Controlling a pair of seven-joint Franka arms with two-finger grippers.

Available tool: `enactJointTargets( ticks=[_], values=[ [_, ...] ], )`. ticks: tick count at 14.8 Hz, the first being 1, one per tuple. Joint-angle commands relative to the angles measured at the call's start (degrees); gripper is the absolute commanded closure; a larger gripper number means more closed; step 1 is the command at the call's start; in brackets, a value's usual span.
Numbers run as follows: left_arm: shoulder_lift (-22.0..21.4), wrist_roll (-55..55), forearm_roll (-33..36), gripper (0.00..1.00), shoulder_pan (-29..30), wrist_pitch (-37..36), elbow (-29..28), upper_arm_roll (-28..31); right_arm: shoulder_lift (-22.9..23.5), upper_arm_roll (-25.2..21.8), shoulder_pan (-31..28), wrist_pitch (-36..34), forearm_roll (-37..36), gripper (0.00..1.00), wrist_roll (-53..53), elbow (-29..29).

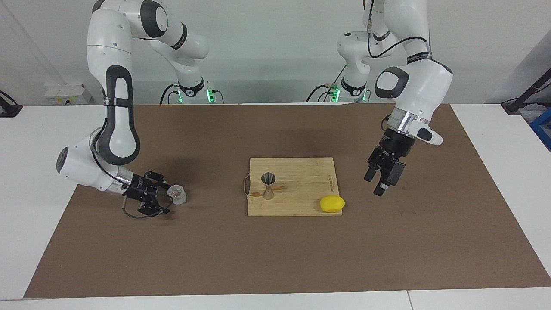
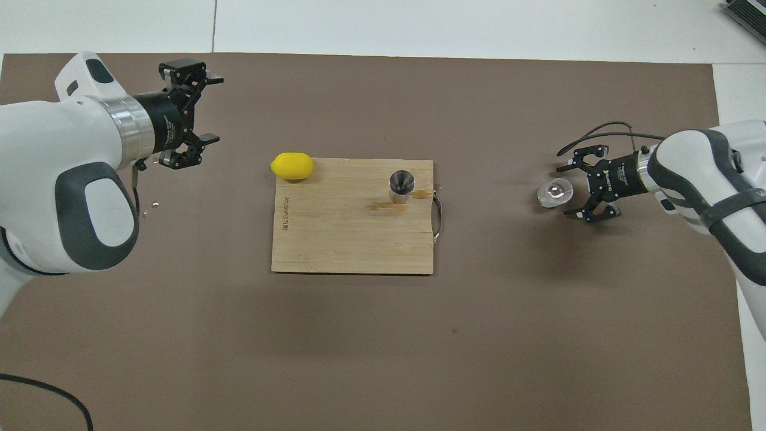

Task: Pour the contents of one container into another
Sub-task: 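Grasp the clear glass cup with the right gripper while the left gripper retracts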

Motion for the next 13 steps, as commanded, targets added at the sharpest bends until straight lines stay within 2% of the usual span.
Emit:
enactJointTargets(
  ticks=[1,3,6,8,9,11,12,13],
  values=[
    [-4.3,1.5,13.6,0.00,1.8,-9.6,-1.7,-0.5,-2.0,0.4,-0.2,0.3,3.9,0.01,-2.9,-3.0],
    [-6.4,8.0,15.2,0.00,3.2,-15.5,-2.2,-0.4,-2.0,0.4,0.2,0.3,4.5,0.02,-2.9,-3.0],
    [-8.6,26.1,15.1,0.00,6.0,-24.6,-1.9,-0.5,-2.0,0.4,0.1,0.1,4.5,0.04,-3.1,-3.0],
    [-9.3,33.4,15.2,0.00,6.1,-28.3,-1.4,-0.4,-2.0,0.5,0.1,-0.2,4.5,0.20,-3.3,-2.7],
    [-9.9,36.3,15.2,0.00,6.2,-29.7,-1.4,-0.4,-2.0,0.5,0.0,-0.4,4.5,0.36,-3.6,-2.5],
    [-11.0,43.7,15.2,0.00,6.4,-33.0,-1.4,0.1,-2.0,0.5,-0.1,-0.8,4.5,0.84,-3.5,-2.3],
    [-11.7,47.6,15.2,0.00,6.4,-34.5,-1.5,0.6,-2.1,0.5,0.0,-1.2,4.5,1.00,-3.5,-2.2],
    [-12.0,51.2,15.2,0.00,6.4,-36.2,-1.4,0.9,-2.6,0.5,0.0,-1.2,4.6,1.00,-3.2,-2.1]
  ],
)
